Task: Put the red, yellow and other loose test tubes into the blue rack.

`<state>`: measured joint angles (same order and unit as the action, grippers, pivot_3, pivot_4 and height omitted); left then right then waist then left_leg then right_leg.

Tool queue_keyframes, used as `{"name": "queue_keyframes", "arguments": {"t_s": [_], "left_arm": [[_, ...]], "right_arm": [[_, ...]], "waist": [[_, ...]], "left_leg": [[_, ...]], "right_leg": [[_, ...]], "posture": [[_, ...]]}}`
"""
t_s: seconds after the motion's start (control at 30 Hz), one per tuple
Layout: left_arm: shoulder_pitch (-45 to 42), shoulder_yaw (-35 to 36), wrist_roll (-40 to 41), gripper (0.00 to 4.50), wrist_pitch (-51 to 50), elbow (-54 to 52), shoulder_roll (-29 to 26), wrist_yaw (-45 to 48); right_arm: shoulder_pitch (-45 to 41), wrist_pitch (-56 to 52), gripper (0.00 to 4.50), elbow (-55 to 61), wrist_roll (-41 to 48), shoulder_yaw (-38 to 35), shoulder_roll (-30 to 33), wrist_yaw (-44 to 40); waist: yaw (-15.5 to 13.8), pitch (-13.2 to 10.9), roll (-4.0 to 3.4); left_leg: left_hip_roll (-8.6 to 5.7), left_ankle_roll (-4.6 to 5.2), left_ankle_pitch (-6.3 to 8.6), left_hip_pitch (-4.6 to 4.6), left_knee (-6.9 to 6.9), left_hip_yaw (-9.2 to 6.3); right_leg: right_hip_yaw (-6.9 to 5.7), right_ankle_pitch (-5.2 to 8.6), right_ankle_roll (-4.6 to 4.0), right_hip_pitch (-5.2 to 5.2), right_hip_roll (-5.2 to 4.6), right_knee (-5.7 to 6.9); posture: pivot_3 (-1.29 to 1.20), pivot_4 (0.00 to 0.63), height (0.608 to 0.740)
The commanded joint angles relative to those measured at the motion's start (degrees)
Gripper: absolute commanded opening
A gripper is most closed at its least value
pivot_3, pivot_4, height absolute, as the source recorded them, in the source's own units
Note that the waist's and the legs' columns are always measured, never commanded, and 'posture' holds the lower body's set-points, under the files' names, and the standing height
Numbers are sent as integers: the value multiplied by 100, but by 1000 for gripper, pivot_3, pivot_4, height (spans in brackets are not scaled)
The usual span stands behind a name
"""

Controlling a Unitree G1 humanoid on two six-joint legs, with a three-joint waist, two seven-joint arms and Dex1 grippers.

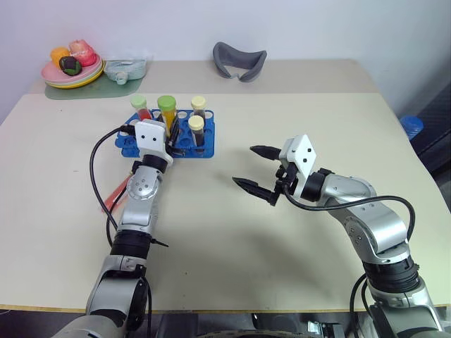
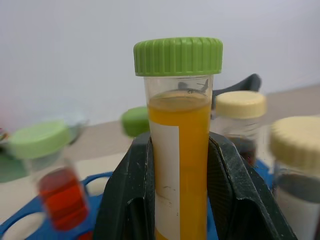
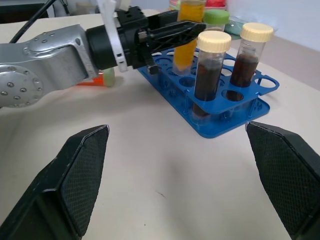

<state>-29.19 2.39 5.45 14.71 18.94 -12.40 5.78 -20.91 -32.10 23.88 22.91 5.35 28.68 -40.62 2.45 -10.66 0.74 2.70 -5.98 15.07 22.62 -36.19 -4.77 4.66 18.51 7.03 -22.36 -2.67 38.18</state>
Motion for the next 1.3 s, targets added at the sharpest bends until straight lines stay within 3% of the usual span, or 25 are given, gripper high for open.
{"name": "queue_keyframes", "arguments": {"t_s": [0.03, 1.03, 1.07, 1.23, 1.3], "left_arm": [[109, 163, -15, 802, -4, -314, -16, -26], [39, 270, 44, 802, 152, 50, 262, 162], [62, 287, 71, 1816, 135, 21, 263, 168], [292, 375, 307, 4262, -360, -838, 144, 272], [478, 451, 411, 4480, -899, -1435, -10, 292]], "right_arm": [[-26, 42, 4500, 278, 112, -110, 28, -11], [36, -1, 4500, 368, 235, -61, 19, -54], [37, -4, 4500, 371, 236, -58, 19, -57], [39, -5, 4500, 398, 231, -46, 31, -78], [44, -16, 4500, 418, 236, -59, 37, -74]], "waist": [[1, 0, 0], [-4, 0, 0], [-4, 0, 0], [4, 0, 0], [17, 0, 0]], "left_leg": [[0, 0, 0, -1, 0, 0], [0, 1, 0, -3, 1, 0], [0, 1, 0, -3, 1, 0], [0, 1, 0, -3, 1, 0], [0, 1, 0, -3, 2, 0]], "right_leg": [[0, 0, 0, 1, 0, 0], [0, 0, 0, 3, 0, -1], [0, 0, 0, 3, 0, -1], [0, 0, 0, 3, 0, 0], [0, 0, 0, 2, 0, 0]], "posture": [[0, 150, 740], [0, 150, 740], [0, 150, 740], [0, 150, 740], [0, 150, 740]]}}
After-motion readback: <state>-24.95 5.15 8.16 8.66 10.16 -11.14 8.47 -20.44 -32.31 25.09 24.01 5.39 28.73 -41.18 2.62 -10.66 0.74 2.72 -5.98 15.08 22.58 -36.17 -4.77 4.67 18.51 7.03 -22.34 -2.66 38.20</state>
